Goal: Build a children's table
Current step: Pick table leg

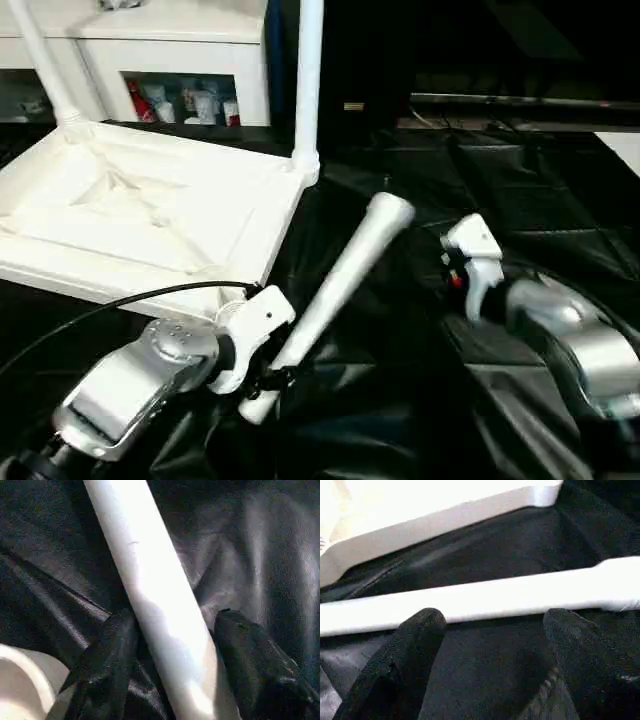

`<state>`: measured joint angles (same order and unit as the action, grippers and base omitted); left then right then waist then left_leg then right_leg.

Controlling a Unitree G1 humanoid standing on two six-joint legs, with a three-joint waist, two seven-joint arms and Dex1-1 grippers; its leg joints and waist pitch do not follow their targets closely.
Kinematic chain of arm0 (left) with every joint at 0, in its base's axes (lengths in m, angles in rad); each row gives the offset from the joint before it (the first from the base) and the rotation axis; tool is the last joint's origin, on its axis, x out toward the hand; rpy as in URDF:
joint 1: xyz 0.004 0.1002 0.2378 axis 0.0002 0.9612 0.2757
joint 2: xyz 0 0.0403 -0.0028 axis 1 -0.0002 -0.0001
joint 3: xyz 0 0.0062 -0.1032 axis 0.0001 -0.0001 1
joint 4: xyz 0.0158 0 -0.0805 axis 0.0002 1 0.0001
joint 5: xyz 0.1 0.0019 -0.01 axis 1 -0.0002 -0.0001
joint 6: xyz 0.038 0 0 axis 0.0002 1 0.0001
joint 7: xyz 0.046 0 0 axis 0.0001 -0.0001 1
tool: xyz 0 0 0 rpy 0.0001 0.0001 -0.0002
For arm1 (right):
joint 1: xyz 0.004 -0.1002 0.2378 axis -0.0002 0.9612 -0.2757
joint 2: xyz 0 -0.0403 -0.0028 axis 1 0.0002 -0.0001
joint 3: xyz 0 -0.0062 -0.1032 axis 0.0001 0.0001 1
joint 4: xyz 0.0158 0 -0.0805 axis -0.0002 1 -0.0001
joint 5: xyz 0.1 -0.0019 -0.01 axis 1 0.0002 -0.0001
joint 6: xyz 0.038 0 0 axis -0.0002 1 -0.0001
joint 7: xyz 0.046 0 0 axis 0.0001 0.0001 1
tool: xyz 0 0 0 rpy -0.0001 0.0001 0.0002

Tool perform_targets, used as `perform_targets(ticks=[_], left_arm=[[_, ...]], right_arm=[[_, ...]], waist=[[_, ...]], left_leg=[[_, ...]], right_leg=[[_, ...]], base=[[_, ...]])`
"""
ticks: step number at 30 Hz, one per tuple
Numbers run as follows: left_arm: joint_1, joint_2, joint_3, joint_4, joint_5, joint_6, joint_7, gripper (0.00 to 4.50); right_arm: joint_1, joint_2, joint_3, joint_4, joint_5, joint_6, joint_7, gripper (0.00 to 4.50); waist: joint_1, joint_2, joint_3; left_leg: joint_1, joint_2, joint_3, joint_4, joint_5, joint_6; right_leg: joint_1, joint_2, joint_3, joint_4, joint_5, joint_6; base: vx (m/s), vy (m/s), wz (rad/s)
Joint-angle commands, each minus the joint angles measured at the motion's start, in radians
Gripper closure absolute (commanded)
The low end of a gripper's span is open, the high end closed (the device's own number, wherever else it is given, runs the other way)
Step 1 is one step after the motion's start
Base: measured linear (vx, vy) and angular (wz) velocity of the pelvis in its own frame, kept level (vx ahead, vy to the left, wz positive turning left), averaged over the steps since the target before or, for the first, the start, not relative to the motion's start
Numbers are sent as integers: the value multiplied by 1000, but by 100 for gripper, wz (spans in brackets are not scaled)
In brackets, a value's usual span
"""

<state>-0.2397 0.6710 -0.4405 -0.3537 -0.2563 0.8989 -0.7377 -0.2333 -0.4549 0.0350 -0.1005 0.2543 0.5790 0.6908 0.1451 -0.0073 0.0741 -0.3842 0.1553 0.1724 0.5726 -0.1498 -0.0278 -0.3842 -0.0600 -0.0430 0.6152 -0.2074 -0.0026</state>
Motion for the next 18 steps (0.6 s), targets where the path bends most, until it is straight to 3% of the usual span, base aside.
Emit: perform_targets(ticks=[1, 3, 9, 12, 15, 18], left_arm=[[9, 17, -31, 9, 33, -52, -25, 213], [7, 15, -28, 23, 33, -56, -23, 235], [4, 13, -15, 45, 40, -106, -23, 267], [-7, 28, 20, 43, 37, -149, -45, 294], [-24, 64, 51, 28, 27, -148, -76, 299], [-51, 87, 87, 24, 10, -132, -95, 301]], right_arm=[[1, -11, -42, -26, 15, -21, -17, 88], [1, -8, -50, -26, 14, -18, -29, 88], [16, 8, -65, -55, 9, -36, -65, 88], [2, 2, -67, -69, -19, -105, -71, 88], [-22, -39, -53, -75, -47, -184, -35, 54], [-46, -108, -28, -77, -88, -254, 16, 42]], waist=[[2, 8, -63], [1, 3, -65], [2, 3, -65], [0, 0, -63], [0, -3, -62], [1, 0, -62]], left_leg=[[27, 70, -31, -73, -311, -32], [29, 70, -30, -73, -314, -37], [29, 70, -30, -72, -307, -38], [28, 69, -29, -73, -312, -38], [30, 68, -27, -72, -312, -36], [31, 69, -28, -70, -312, -33]], right_leg=[[26, -85, 50, -82, -234, -155], [26, -86, 49, -82, -255, -155], [24, -88, 49, -82, -265, -154], [23, -87, 50, -82, -278, -148], [23, -88, 50, -82, -291, -143], [23, -87, 49, -80, -293, -150]], base=[[0, 0, 0], [0, 0, 0], [0, 0, 0], [0, 0, 0], [0, 0, 0], [0, 0, 0]])
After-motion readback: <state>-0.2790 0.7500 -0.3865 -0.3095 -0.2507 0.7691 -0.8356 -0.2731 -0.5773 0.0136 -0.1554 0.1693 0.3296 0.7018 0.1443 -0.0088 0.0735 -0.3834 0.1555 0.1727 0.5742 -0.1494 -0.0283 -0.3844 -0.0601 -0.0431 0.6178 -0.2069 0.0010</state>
